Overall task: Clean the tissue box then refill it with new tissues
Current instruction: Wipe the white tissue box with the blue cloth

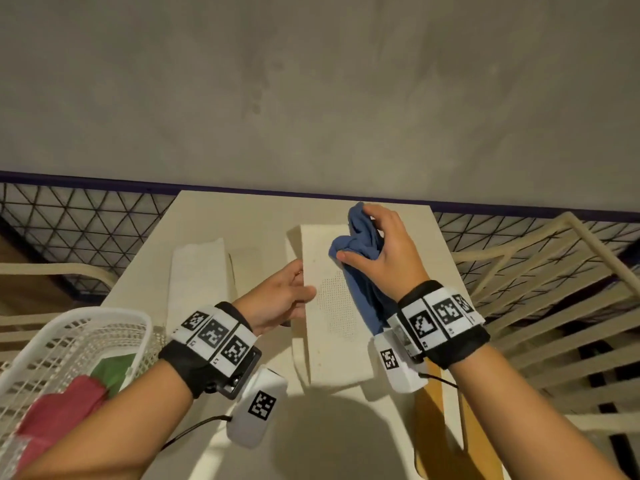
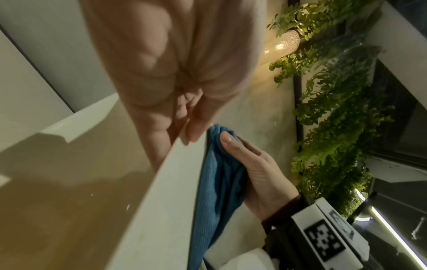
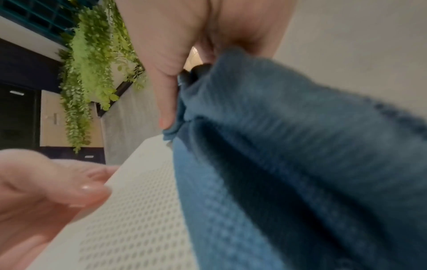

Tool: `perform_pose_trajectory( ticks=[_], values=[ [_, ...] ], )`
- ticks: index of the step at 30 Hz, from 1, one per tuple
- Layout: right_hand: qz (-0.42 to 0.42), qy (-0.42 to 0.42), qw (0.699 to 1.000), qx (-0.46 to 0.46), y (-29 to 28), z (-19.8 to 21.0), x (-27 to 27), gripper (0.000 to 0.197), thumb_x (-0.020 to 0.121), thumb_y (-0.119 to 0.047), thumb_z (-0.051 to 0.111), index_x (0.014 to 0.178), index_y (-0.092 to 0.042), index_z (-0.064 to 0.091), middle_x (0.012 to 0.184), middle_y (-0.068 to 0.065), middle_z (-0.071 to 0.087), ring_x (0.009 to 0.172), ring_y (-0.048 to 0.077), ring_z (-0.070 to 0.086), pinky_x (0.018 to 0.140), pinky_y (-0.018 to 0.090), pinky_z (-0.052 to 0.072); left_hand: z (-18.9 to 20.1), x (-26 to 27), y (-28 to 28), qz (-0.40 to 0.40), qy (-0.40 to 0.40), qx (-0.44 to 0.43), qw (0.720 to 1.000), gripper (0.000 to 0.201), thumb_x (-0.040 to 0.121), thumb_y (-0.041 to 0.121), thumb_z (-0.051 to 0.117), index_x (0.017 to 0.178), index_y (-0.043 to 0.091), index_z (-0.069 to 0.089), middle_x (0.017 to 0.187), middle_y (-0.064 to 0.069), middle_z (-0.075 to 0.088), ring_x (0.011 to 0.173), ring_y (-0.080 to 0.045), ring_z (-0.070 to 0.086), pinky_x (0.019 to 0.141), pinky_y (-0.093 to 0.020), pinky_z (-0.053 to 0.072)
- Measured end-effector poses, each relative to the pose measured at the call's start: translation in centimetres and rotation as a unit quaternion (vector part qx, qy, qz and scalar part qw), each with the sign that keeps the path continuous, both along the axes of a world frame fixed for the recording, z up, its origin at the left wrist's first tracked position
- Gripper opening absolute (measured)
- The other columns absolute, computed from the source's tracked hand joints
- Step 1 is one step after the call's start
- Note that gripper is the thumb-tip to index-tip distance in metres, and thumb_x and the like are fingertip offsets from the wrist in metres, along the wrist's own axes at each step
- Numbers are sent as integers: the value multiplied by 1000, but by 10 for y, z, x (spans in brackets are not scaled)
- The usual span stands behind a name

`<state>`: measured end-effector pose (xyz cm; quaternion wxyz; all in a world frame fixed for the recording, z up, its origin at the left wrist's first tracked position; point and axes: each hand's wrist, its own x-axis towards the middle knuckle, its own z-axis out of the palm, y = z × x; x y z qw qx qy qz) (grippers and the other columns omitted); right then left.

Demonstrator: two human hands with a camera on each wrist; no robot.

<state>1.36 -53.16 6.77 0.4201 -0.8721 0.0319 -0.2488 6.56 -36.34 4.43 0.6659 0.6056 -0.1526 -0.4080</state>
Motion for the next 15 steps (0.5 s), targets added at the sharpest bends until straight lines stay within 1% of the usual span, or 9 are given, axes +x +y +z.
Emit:
perform_pose_trajectory(
  ticks=[3, 4, 6, 7, 8, 10, 11, 13, 15],
  values=[
    [33, 14, 999, -13, 3, -5, -4, 53, 71, -9, 77, 119, -2, 56, 120, 12, 58, 105, 10, 50, 87, -5, 31, 3, 0, 2, -2, 37, -20, 999, 54, 86, -13, 39, 129, 19, 39, 109, -4, 61, 95, -20, 62, 71, -35, 58],
    [42, 18, 999, -10, 7, -8, -6, 47, 71, -8, 76, 115, -2, 60, 116, 12, 61, 103, 12, 53, 87, -3, 33, 4, -1, 1, 2, 60, -41, 997, 49, 84, -7, 45, 125, 20, 42, 108, -6, 61, 94, -22, 62, 74, -40, 57],
    [53, 24, 998, -14, 17, -14, -8, 38, 71, -5, 75, 108, -2, 65, 110, 12, 66, 101, 19, 59, 87, 0, 34, 11, -3, -3, 17, 118, -81, 990, 23, 85, 19, 53, 108, 17, 56, 100, -9, 64, 87, -25, 63, 83, -47, 51],
    [56, 24, 998, -23, 22, -17, -9, 35, 71, -4, 75, 105, -2, 67, 107, 13, 67, 100, 23, 60, 86, 1, 35, 14, -3, -4, 32, 152, -98, 983, 23, 89, 31, 47, 99, 16, 60, 95, -9, 66, 85, -25, 63, 85, -46, 48],
    [60, 23, 998, -29, 26, -20, -9, 33, 70, -4, 75, 102, -1, 68, 105, 14, 68, 98, 25, 61, 86, 4, 37, 12, 0, -5, 51, 177, -112, 977, 36, 93, 40, 37, 99, 15, 62, 93, -10, 69, 85, -25, 64, 84, -44, 46],
    [67, 24, 997, -29, 34, -24, -10, 35, 69, -2, 76, 103, 1, 66, 105, 15, 65, 97, 23, 58, 88, 9, 40, 9, 4, -7, 73, 190, -113, 973, 54, 96, 49, 21, 106, 13, 61, 93, -9, 72, 83, -23, 68, 80, -40, 48],
    [66, 28, 997, -22, 37, -25, -11, 41, 69, -2, 76, 108, 1, 63, 109, 15, 59, 99, 18, 54, 90, 7, 39, 7, 5, -7, 81, 184, -99, 975, 58, 97, 50, 16, 107, 14, 60, 94, -9, 72, 84, -22, 69, 78, -37, 49],
    [46, 43, 998, 9, 39, -27, -11, 54, 70, -4, 76, 120, 0, 54, 116, 10, 43, 104, 11, 43, 88, -6, 30, 6, 7, -6, 91, 157, -68, 981, 58, 98, 48, 12, 106, 16, 60, 99, -9, 69, 89, -22, 66, 76, -35, 49],
    [25, 27, 999, 13, 39, -29, -10, 53, 73, -6, 74, 121, 2, 53, 122, 13, 43, 109, 12, 41, 89, -7, 25, 5, 11, -4, 99, 137, -50, 984, 55, 98, 46, 12, 107, 17, 58, 102, -9, 66, 91, -22, 63, 77, -35, 49]
  ],
)
